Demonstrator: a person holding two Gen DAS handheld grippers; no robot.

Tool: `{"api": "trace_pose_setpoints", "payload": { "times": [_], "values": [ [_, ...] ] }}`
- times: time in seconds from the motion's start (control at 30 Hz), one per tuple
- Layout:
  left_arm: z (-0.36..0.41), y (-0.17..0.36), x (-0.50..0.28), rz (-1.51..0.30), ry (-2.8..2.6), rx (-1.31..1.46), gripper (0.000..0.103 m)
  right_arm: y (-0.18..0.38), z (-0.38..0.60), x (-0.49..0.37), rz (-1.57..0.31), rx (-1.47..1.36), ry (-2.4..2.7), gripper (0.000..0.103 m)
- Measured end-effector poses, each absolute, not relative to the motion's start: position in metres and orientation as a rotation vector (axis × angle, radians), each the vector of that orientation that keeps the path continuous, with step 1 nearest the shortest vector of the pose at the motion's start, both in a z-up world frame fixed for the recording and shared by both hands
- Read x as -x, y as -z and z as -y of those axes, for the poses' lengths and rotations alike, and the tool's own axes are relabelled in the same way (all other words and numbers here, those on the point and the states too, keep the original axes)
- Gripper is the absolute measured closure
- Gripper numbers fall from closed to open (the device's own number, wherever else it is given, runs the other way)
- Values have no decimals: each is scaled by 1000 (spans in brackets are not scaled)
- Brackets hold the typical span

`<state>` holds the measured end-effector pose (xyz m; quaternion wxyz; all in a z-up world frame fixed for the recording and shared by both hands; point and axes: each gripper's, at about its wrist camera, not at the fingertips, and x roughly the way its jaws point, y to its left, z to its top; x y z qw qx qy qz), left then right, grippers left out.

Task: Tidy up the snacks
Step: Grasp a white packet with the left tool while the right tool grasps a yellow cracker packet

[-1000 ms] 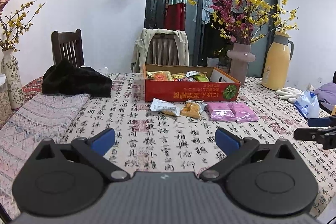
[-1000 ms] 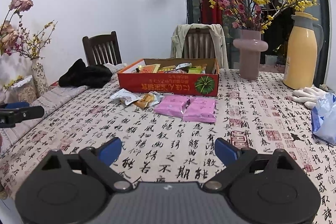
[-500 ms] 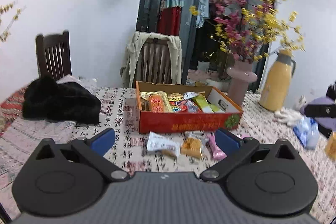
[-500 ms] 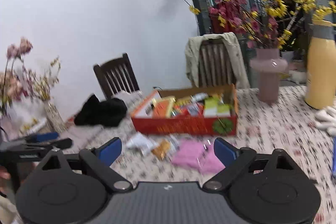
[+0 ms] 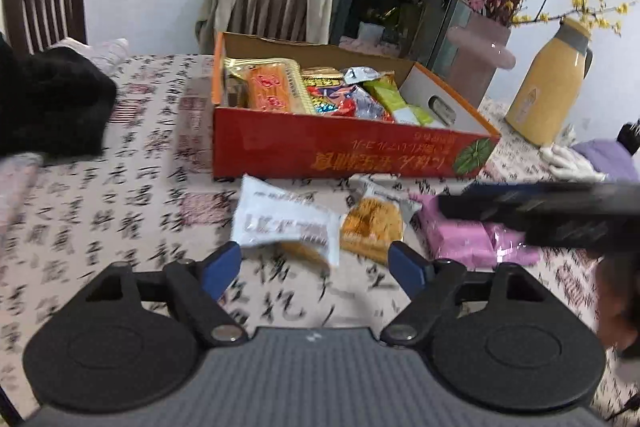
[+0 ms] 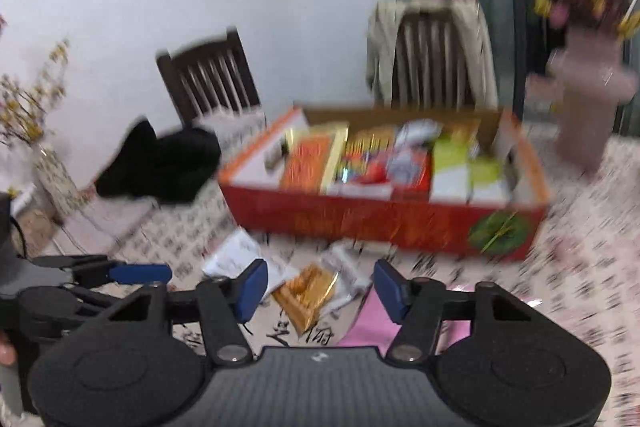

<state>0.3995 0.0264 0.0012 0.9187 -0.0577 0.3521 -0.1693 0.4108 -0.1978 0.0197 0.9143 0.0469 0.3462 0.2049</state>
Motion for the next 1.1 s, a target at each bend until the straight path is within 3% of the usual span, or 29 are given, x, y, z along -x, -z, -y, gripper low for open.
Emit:
{"api": "trace_pose_setpoints", "payload": {
  "times": [0.3,0.4,0.47,0.53,0.63,0.8,0.93,1.0,1.1],
  "values": [
    [-25,24,-459,-769,291,273,1,13,204,-429,-614,-123,-363,50],
    [-14,25,-474,-760,248,257,0,20,215,-430,-598,-160,-343,49],
    [-7,25,-479,-752,227,220,4,19,221,-432,-593,-173,-342,49],
    [7,27,-477,-731,188,110,25,14,228,-428,-556,-179,-322,49],
    [25,31,-471,-695,158,-58,42,11,233,-425,-518,-174,-303,49],
    [24,24,-457,-711,185,-88,51,14,236,-427,-535,-178,-295,49],
    [7,13,-429,-690,156,-93,51,10,227,-421,-564,-170,-368,47],
    [-8,9,-412,-697,138,-61,51,15,213,-420,-591,-139,-413,38],
    [-27,3,-384,-691,125,-10,51,25,188,-419,-627,-51,-433,36]
  ]
}}
